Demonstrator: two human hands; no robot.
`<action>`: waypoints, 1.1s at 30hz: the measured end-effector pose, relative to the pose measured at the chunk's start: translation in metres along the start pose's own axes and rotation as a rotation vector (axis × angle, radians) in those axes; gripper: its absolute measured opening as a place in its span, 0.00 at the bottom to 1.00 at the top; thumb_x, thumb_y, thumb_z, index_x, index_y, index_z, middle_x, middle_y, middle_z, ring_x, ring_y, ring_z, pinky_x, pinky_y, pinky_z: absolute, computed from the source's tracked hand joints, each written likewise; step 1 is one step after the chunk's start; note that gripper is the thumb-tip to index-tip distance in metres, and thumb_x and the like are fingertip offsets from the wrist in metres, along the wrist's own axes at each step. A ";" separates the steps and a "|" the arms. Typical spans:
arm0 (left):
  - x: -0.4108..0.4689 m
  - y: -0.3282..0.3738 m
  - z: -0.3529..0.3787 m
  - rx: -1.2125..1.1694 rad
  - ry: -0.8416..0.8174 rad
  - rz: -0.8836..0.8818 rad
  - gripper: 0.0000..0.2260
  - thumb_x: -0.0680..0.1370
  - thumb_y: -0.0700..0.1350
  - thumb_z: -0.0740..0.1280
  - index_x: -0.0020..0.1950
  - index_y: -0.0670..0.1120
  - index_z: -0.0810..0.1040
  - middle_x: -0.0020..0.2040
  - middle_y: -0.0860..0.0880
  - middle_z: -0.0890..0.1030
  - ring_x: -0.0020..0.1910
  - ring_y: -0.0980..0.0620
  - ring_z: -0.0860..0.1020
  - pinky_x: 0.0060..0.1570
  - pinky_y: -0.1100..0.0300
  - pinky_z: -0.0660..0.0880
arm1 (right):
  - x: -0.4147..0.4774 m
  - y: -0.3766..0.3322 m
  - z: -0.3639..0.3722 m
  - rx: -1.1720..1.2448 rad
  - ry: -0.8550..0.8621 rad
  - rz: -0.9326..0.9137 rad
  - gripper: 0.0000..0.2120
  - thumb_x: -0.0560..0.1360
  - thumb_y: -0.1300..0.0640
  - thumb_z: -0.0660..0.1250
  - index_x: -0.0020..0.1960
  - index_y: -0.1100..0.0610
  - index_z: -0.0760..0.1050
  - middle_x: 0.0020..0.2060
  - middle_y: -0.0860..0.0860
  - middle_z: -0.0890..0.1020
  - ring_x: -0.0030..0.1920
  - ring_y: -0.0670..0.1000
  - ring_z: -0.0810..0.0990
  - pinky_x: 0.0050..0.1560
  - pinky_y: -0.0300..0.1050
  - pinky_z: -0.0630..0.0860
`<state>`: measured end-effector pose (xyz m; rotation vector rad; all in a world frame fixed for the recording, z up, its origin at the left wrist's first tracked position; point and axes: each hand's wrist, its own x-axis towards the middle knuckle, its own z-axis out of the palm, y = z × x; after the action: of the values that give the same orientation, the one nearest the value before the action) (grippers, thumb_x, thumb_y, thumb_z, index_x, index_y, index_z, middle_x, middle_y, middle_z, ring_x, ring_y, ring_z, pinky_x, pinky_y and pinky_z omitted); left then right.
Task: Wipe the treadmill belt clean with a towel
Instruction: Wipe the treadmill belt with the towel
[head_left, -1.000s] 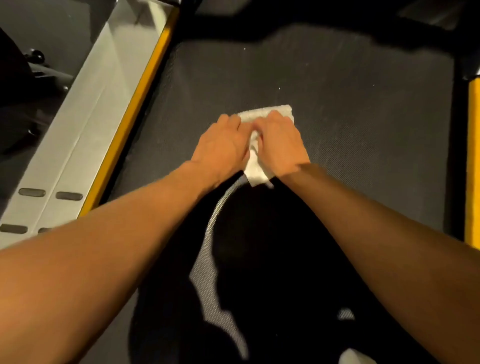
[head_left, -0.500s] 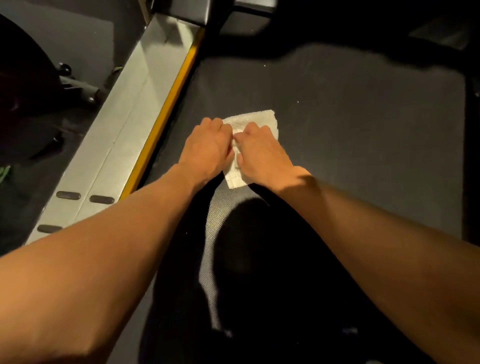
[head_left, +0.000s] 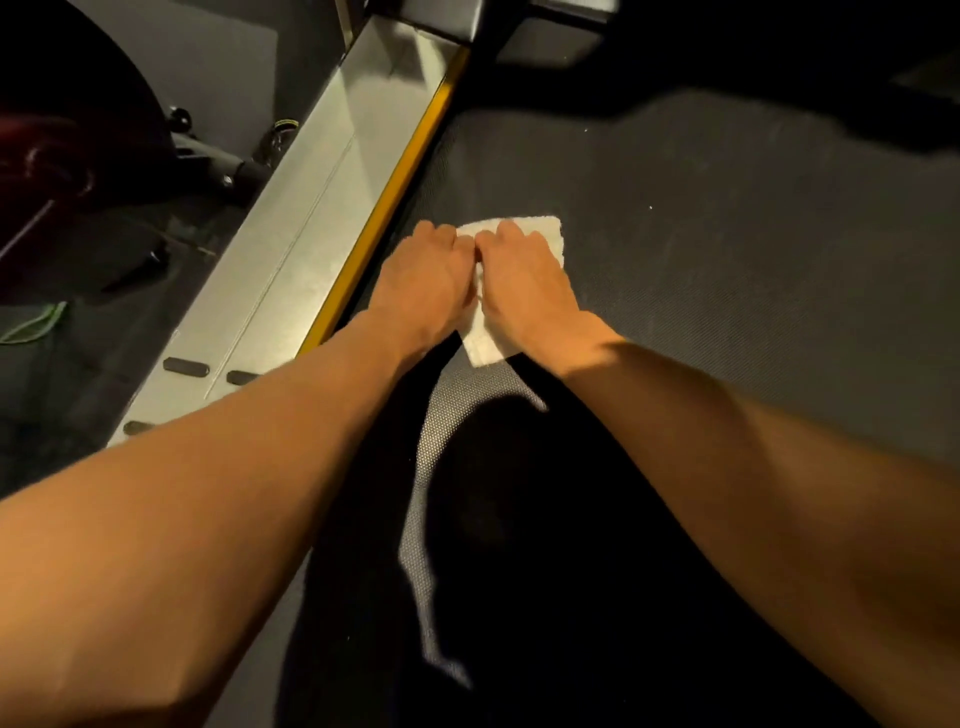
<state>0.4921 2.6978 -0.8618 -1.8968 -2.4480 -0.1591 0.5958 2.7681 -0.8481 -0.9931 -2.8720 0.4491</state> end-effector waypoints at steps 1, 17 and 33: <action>-0.010 0.000 -0.001 -0.009 -0.002 0.018 0.12 0.77 0.46 0.61 0.55 0.39 0.75 0.51 0.39 0.77 0.50 0.41 0.72 0.48 0.50 0.71 | -0.009 0.001 0.005 0.012 -0.001 -0.030 0.11 0.79 0.62 0.55 0.59 0.58 0.72 0.57 0.56 0.72 0.55 0.60 0.71 0.44 0.50 0.65; -0.045 -0.009 -0.006 -0.104 -0.109 -0.019 0.12 0.74 0.49 0.66 0.50 0.42 0.74 0.48 0.42 0.77 0.50 0.43 0.74 0.42 0.49 0.75 | -0.035 -0.012 -0.002 0.085 -0.100 -0.136 0.17 0.75 0.67 0.61 0.61 0.54 0.75 0.51 0.53 0.74 0.53 0.55 0.73 0.44 0.46 0.66; -0.068 -0.017 -0.016 -0.113 -0.154 -0.201 0.14 0.77 0.49 0.64 0.58 0.42 0.74 0.55 0.42 0.76 0.52 0.43 0.75 0.46 0.52 0.73 | -0.029 -0.037 0.018 -0.009 -0.105 -0.142 0.13 0.76 0.63 0.63 0.59 0.54 0.76 0.45 0.51 0.69 0.51 0.55 0.73 0.42 0.47 0.67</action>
<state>0.4922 2.6269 -0.8535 -1.7613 -2.7882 -0.1663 0.5940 2.7180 -0.8538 -0.7825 -3.0140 0.4904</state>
